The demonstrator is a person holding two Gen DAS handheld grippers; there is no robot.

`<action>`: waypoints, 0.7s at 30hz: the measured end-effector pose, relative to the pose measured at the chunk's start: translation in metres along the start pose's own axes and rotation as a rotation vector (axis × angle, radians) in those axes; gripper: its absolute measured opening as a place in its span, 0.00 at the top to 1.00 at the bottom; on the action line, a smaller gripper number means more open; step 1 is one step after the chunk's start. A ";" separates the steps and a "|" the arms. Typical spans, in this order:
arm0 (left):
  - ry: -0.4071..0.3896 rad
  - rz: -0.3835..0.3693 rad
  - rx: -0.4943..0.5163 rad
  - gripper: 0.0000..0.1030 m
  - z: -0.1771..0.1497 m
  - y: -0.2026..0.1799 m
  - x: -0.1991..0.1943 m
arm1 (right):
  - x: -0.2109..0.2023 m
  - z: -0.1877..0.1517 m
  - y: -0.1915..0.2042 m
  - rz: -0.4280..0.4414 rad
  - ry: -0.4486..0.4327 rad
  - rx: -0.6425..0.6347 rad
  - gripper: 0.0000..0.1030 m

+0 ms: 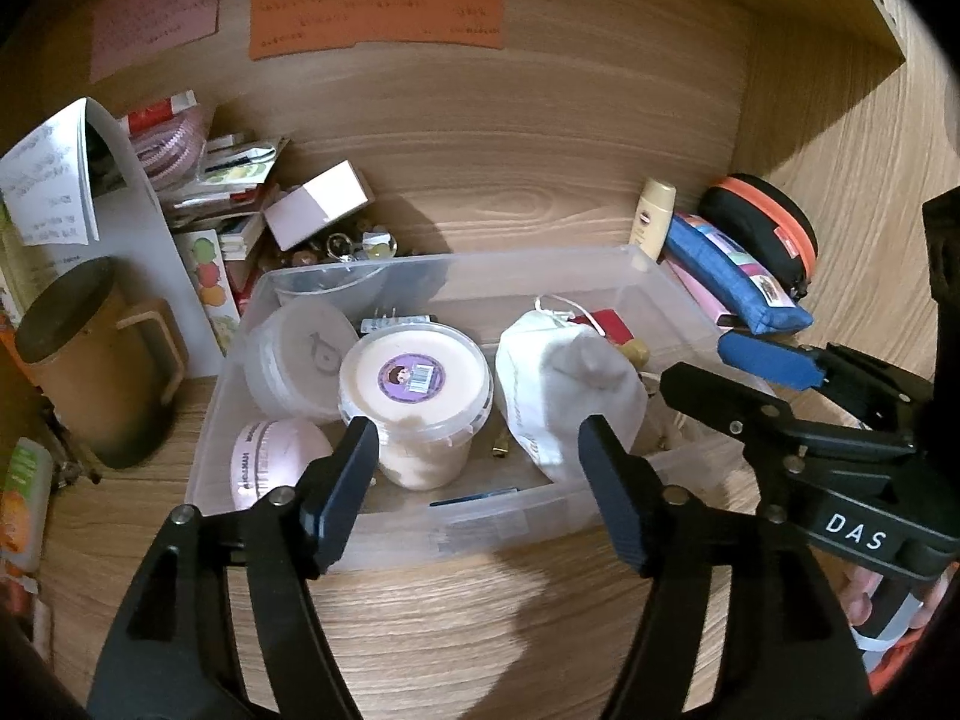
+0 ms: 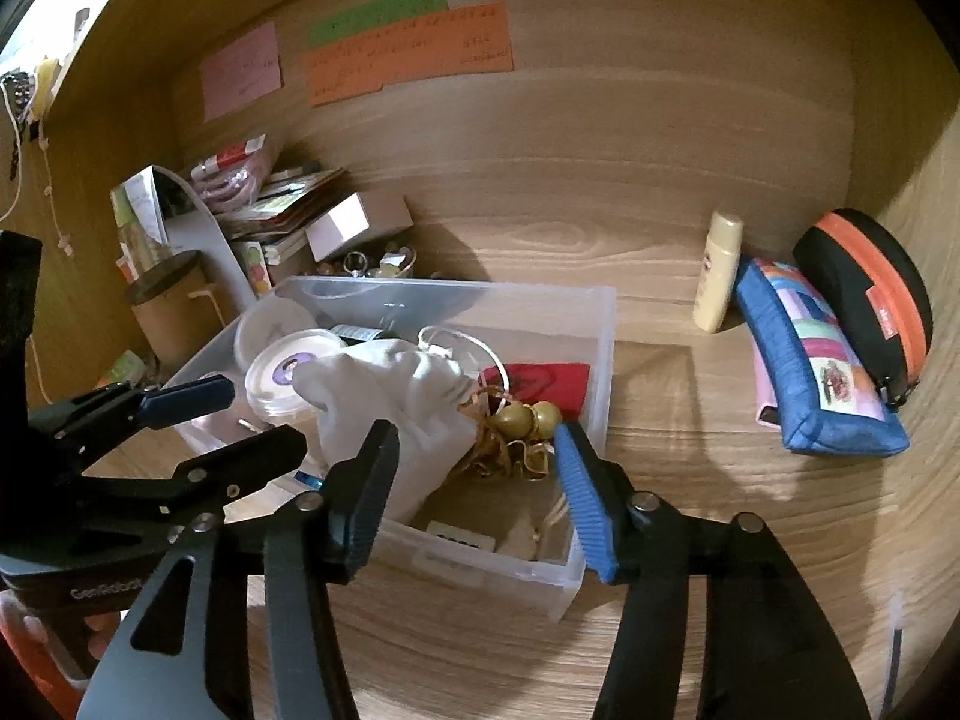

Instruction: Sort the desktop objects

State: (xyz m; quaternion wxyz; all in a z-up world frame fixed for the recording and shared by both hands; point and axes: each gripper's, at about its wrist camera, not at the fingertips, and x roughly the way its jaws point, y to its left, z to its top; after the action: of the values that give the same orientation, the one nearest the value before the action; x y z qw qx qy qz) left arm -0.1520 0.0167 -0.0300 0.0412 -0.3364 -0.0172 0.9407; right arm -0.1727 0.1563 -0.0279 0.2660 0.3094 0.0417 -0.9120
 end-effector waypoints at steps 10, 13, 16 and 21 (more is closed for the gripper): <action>-0.013 0.045 -0.035 0.22 0.001 0.014 -0.012 | -0.012 0.003 0.004 -0.043 -0.026 -0.018 0.32; -0.029 0.073 -0.050 0.11 0.000 0.019 -0.019 | -0.016 0.003 0.006 -0.055 -0.036 -0.017 0.25; -0.036 0.093 -0.060 0.08 -0.002 0.023 -0.026 | -0.020 0.002 0.008 -0.059 -0.044 -0.008 0.22; -0.026 0.102 -0.092 0.06 -0.006 0.031 -0.034 | -0.026 0.000 0.009 -0.047 -0.028 0.011 0.21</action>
State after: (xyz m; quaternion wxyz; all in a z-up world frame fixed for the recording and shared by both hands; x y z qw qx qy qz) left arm -0.1237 -0.0168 -0.0148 -0.0225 -0.3262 -0.0436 0.9440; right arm -0.1508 0.1601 -0.0122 0.2436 0.2970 0.0402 -0.9224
